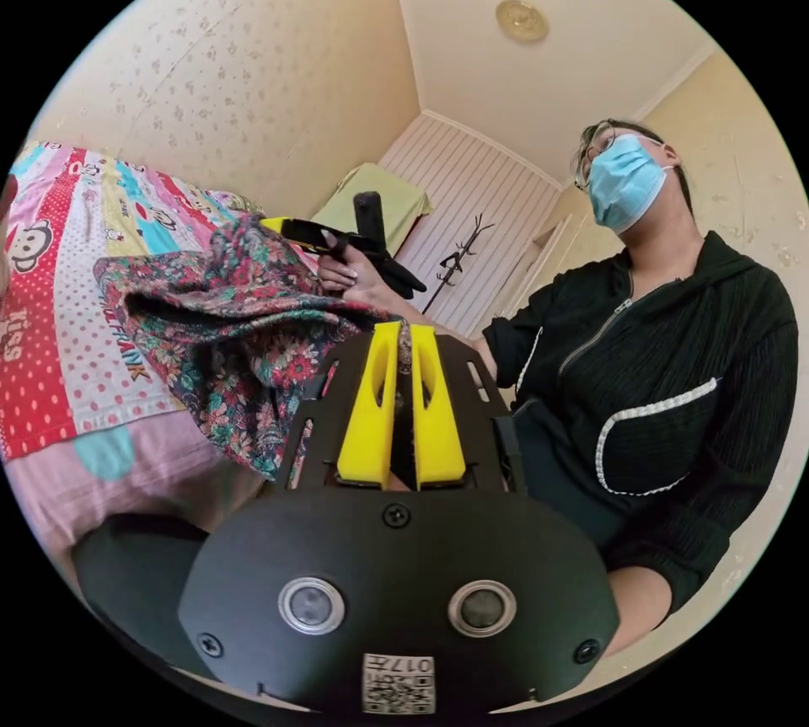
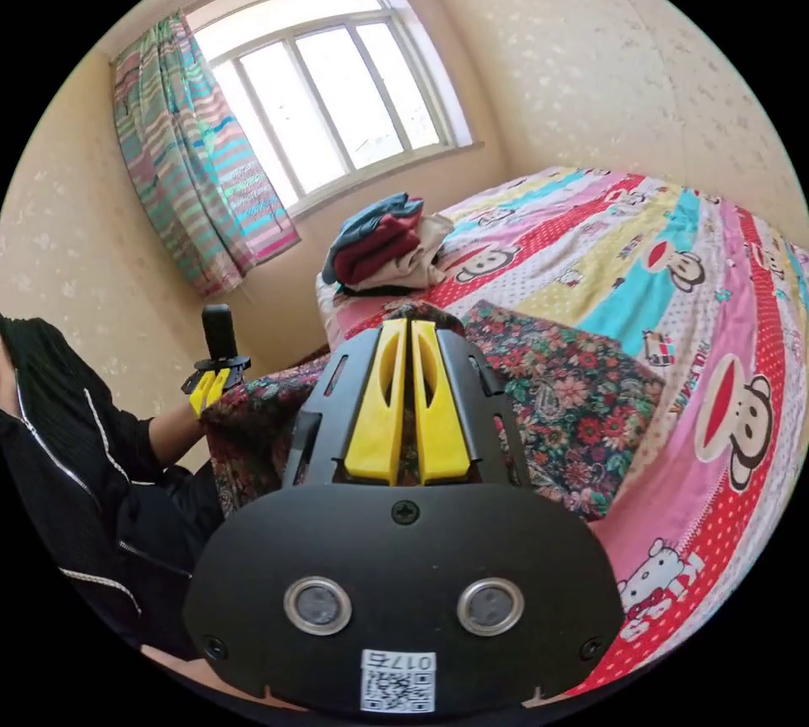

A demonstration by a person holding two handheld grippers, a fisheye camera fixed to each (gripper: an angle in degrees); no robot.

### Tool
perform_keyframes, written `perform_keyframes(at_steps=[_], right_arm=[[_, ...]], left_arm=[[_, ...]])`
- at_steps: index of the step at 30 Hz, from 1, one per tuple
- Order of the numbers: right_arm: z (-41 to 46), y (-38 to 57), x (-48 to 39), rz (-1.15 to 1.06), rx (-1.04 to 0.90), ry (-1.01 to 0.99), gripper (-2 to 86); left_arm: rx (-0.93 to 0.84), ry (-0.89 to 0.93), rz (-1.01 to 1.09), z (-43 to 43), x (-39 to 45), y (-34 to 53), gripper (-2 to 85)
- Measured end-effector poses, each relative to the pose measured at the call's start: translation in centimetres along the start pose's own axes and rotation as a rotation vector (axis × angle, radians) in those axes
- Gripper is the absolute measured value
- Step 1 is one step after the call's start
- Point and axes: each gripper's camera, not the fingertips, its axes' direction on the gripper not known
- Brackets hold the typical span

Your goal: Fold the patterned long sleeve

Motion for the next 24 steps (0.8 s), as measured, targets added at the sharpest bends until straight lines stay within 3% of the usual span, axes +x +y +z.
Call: perform_keyframes(at_steps=[7, 11, 14, 17, 20, 24], right_arm=[[-16.7, 5.9, 0.3, 0.228, 0.402, 0.298, 0.6], [-20.2, 12.9, 2.6, 0.519, 0.488, 0.425, 0.6], [-20.8, 17.4, 3.4, 0.621, 0.572, 0.27, 0.6], [-21.3, 17.2, 1.9, 0.519, 0.62, 0.116, 0.6], [-20.9, 11.9, -0.7, 0.281, 0.525, -0.099, 0.8], [-17.9, 4.5, -5.6, -0.035, 0.305, -0.438, 0.9]], left_arm=[[0.179, -0.181, -0.029, -0.5, 0.0, -0.2, 3.5], [0.307, -0.368, -0.246, -0.2, -2.0, 3.2, 3.7], [0.465, -0.376, -0.236, -1.5, -1.0, 5.9, 3.9], [0.488, -0.45, -0.194, -2.6, 1.6, 5.8, 6.3], [0.297, -0.413, -0.111, 0.2, 3.6, 2.2, 7.1], [0.033, -0.316, 0.135, 11.0, 7.2, -3.7, 13.3]])
